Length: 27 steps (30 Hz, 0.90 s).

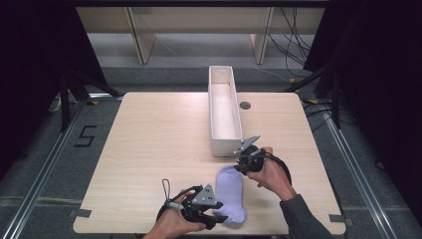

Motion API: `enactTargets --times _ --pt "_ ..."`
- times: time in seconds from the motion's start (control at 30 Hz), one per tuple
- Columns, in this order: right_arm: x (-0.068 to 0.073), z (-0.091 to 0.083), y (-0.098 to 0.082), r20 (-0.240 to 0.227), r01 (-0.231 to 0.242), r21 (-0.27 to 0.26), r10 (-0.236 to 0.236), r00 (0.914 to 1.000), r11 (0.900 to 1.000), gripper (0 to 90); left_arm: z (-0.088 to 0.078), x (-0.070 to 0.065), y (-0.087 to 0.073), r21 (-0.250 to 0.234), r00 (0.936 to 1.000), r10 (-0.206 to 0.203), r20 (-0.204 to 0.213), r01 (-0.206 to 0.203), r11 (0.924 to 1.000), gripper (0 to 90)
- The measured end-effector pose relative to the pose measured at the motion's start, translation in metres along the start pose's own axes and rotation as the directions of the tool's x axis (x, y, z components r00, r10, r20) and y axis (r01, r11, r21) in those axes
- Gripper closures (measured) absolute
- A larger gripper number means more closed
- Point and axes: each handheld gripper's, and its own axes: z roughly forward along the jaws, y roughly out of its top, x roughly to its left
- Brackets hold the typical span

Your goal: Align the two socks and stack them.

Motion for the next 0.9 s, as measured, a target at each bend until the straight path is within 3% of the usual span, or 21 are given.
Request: enactTargets --times 0.23,0.33,0.43,0.47,0.5,0.67,0.77,0.83,0.9 --pt "0.014 0.001 -0.008 -0.025 -0.003 0.031 0.004 0.9997 1.0 68.0 0.012 0.005 -0.002 0.041 0.9989 -0.027 -0.039 0.028 0.9987 52.4" --pt "0.019 0.002 -0.013 -0.041 0.0 0.036 0.002 0.9992 0.999 66.9 0.019 0.005 0.0 0.037 0.998 -0.041 -0.048 0.043 0.9984 50.3" --pt "0.017 0.005 -0.015 -0.038 0.006 0.045 -0.004 0.9993 0.999 65.3 0.023 0.004 0.005 0.029 0.9985 -0.032 -0.044 0.033 0.999 48.5" --pt "0.018 0.005 -0.015 -0.036 -0.028 0.06 0.03 0.9989 0.998 64.7 0.025 0.003 0.006 0.028 0.9986 -0.031 -0.043 0.032 0.9991 47.9" --pt "0.016 0.007 -0.015 -0.035 -0.011 0.043 0.013 0.9993 0.999 64.6 0.028 0.001 0.007 0.028 0.9988 -0.03 -0.04 0.031 0.9991 47.5" --pt "0.013 0.01 -0.015 -0.034 0.003 0.034 -0.002 0.9994 0.999 63.7 0.038 0.0 0.004 0.083 0.9993 -0.009 -0.035 0.012 0.9965 46.3" --pt "0.013 0.012 -0.014 -0.03 -0.009 0.039 0.01 0.9995 0.999 63.7 0.04 0.001 0.002 0.095 0.999 -0.007 -0.043 0.011 0.9954 45.2" --pt "0.011 0.015 -0.014 -0.033 0.008 0.037 -0.007 0.9994 0.999 63.8 0.041 0.001 0.001 0.096 0.9989 -0.008 -0.046 0.012 0.9953 44.9" --pt "0.011 0.018 -0.014 -0.032 -0.018 0.047 0.019 0.9993 0.999 63.9 0.043 0.001 0.001 0.095 0.9988 -0.01 -0.047 0.015 0.9953 44.6"
